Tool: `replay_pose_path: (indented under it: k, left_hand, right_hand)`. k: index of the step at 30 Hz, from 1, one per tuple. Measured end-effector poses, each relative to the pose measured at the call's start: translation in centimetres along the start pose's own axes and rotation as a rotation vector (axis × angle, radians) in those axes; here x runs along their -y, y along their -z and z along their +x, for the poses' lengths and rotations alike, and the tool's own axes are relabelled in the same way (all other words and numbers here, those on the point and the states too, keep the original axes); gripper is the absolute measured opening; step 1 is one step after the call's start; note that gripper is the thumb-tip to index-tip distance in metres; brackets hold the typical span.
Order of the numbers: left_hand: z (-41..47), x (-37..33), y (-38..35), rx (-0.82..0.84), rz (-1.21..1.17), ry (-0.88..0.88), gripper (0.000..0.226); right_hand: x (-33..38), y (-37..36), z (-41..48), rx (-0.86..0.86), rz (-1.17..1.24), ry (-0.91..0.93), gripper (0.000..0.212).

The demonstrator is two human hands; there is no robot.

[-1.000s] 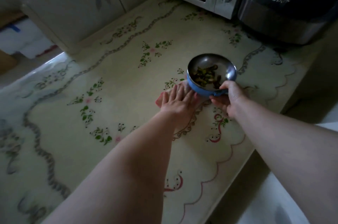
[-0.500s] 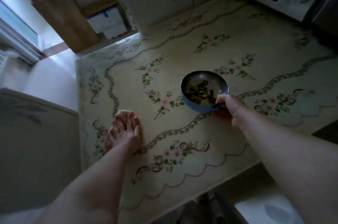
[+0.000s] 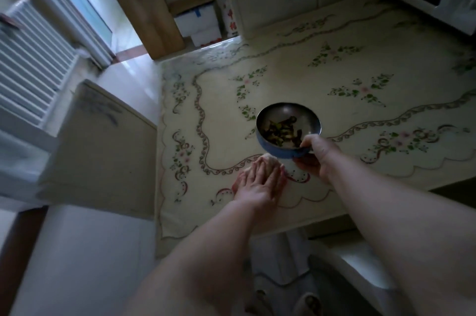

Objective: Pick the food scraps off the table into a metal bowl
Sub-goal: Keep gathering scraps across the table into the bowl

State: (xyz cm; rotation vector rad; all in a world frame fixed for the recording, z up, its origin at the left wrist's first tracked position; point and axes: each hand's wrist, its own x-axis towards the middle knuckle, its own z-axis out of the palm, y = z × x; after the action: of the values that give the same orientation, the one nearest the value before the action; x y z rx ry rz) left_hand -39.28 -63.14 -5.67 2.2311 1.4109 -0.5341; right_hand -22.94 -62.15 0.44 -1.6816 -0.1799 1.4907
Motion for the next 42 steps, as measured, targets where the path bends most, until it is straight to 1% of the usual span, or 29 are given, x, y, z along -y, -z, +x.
replay_pose_path:
  k: [3,8,10,13,18,22,24,26,27,28,30,31,33,34,35,36,37,39,40,41,42]
  left_hand:
    - [-1.8,1.8,-0.9,-0.052,0.007,-0.024,0.061]
    - [-3.8,4.3,-2.1,-0.115,0.006,-0.016,0.064]
    - [-4.5,5.4,-2.4,-0.131,-0.007,-0.016,0.063]
    - [-5.5,7.7,-2.9,-0.148,-0.018,0.007,0.063]
    - [-7.3,14.1,-3.2,-0.131,-0.014,0.086,0.061]
    - [-7.4,21.8,-2.2,-0.133,-0.069,0.173,0.062]
    - [-7.3,23.8,-1.5,-0.137,-0.041,0.147,0.064]
    - [-8.0,24.0,-1.5,-0.163,-0.01,0.022,0.065]
    - [-8.8,23.4,-2.0,-0.176,-0.009,-0.079,0.063]
    - [-9.6,22.6,-2.8,-0.175,0.002,-0.186,0.061]
    - [-11.4,22.0,-4.0,-0.121,0.058,-0.408,0.059]
    - [-11.7,22.3,-4.0,-0.103,0.093,-0.492,0.059]
    - [-11.4,24.4,-2.7,-0.082,0.148,-0.667,0.058]
    - [-11.1,25.6,-1.9,-0.061,0.16,-0.739,0.057]
    - [-11.0,26.8,-1.1,-0.046,0.177,-0.776,0.058]
    - [-10.7,27.7,-0.5,-0.057,0.182,-0.76,0.059]
    - [-10.3,28.4,0.1,-0.095,0.154,-0.686,0.058]
    - [-9.7,28.5,1.3,-0.171,-0.012,-0.445,0.046]
    - [-9.1,28.1,1.9,-0.181,-0.075,-0.333,0.042]
    - [-8.8,27.2,2.5,-0.197,-0.076,-0.263,0.041]
    - [-8.7,26.4,2.7,-0.189,-0.042,-0.231,0.042]
  right_hand:
    - [-0.7,-1.3,-0.3,0.028,-0.036,-0.003,0.004]
    - [-1.2,-3.5,-0.4,0.043,-0.076,-0.012,0.002]
    - [-1.6,-4.8,-0.4,0.048,-0.095,-0.012,0.013]
    - [-2.3,-6.9,-0.8,0.055,-0.104,-0.009,0.018]
    - [-3.9,-11.4,-1.5,0.051,-0.111,-0.026,0.022]
    - [-5.6,-14.8,-2.6,0.024,-0.108,-0.004,0.019]
    - [-6.4,-15.5,-3.0,-0.007,-0.096,0.005,0.014]
    - [-7.2,-16.3,-3.8,-0.072,-0.055,0.023,0.006]
    - [-7.6,-16.8,-4.2,-0.106,-0.01,0.026,0.004]
    - [-7.7,-17.2,-4.6,-0.139,0.032,0.034,0.006]
    - [-8.5,-18.6,-5.2,-0.195,0.143,0.042,0.016]
    - [-8.7,-19.2,-5.7,-0.211,0.18,0.046,0.015]
    - [-9.1,-20.4,-6.7,-0.248,0.243,0.048,0.015]
    - [-9.3,-20.8,-7.0,-0.278,0.264,0.048,0.021]
    - [-9.6,-21.1,-7.4,-0.3,0.283,0.048,0.026]
    - [-9.8,-21.3,-7.6,-0.311,0.299,0.044,0.03]
    - [-9.9,-21.6,-7.9,-0.31,0.301,0.042,0.032]
    - [-9.9,-21.9,-7.9,-0.294,0.291,0.051,0.036]
    - [-9.8,-22.0,-7.7,-0.293,0.289,0.054,0.037]
    - [-9.7,-22.0,-7.5,-0.299,0.279,0.052,0.036]
    - [-9.8,-21.9,-7.2,-0.302,0.282,0.045,0.034]
